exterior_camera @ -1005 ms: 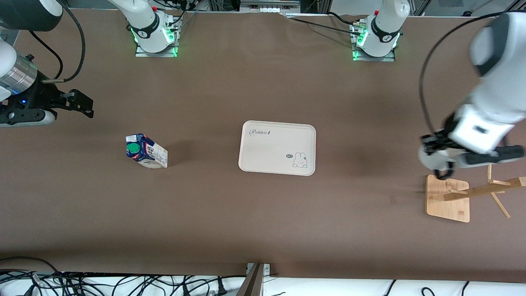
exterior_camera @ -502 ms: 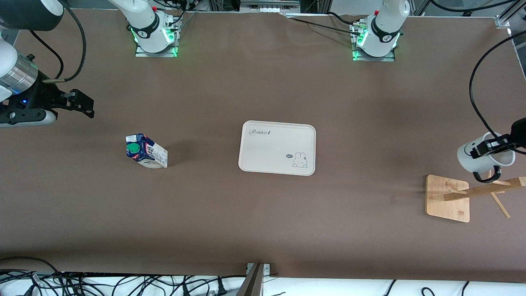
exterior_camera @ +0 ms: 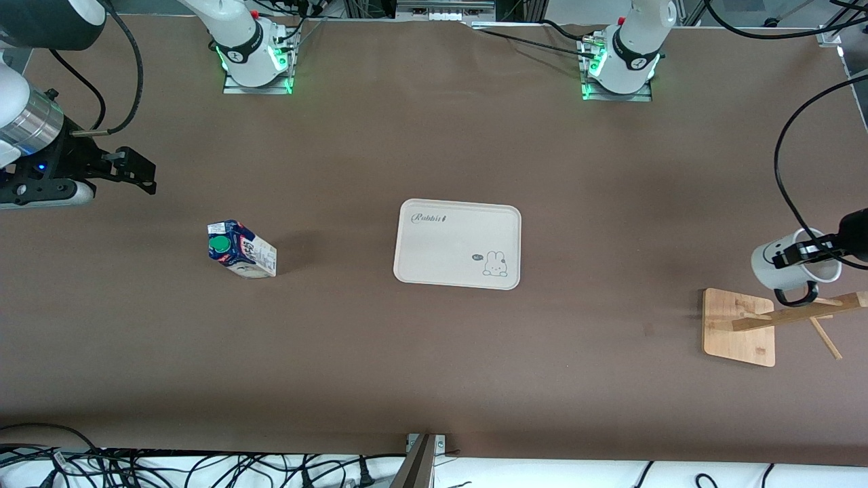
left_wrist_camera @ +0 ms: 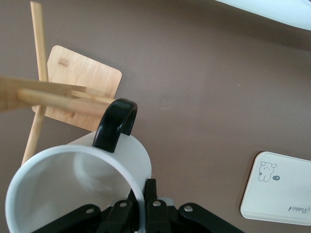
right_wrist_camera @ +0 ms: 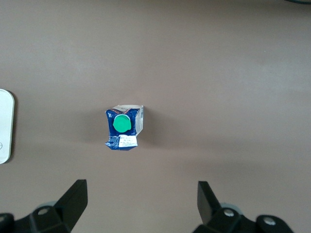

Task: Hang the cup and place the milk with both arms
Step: 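Lower the mug handle onto a mug-tree peg with the left gripper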

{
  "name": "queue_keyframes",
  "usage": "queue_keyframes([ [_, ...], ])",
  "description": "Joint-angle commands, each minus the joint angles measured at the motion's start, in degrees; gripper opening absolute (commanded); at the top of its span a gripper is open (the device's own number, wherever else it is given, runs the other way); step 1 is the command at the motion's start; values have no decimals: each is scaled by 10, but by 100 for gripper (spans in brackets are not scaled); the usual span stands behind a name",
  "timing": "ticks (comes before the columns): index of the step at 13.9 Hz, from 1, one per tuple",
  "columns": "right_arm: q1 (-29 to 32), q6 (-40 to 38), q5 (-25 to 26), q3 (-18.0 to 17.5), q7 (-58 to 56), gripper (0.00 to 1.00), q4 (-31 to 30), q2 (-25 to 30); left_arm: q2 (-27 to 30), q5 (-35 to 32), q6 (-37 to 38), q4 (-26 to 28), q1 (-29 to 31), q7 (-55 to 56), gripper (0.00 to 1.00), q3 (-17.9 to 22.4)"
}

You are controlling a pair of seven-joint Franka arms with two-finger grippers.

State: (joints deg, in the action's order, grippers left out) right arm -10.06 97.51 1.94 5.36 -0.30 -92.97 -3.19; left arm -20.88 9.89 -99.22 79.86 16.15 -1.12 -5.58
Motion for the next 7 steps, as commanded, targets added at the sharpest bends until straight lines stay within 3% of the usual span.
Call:
queue_keyframes([
  [1, -2, -7, -4, -1, 2, 100, 8, 2, -7, 9, 10, -19, 8, -12, 0, -5],
  [7, -2, -7, -4, -1, 2, 100, 8, 2, -16, 6, 8, -22, 21, -27, 0, -4],
])
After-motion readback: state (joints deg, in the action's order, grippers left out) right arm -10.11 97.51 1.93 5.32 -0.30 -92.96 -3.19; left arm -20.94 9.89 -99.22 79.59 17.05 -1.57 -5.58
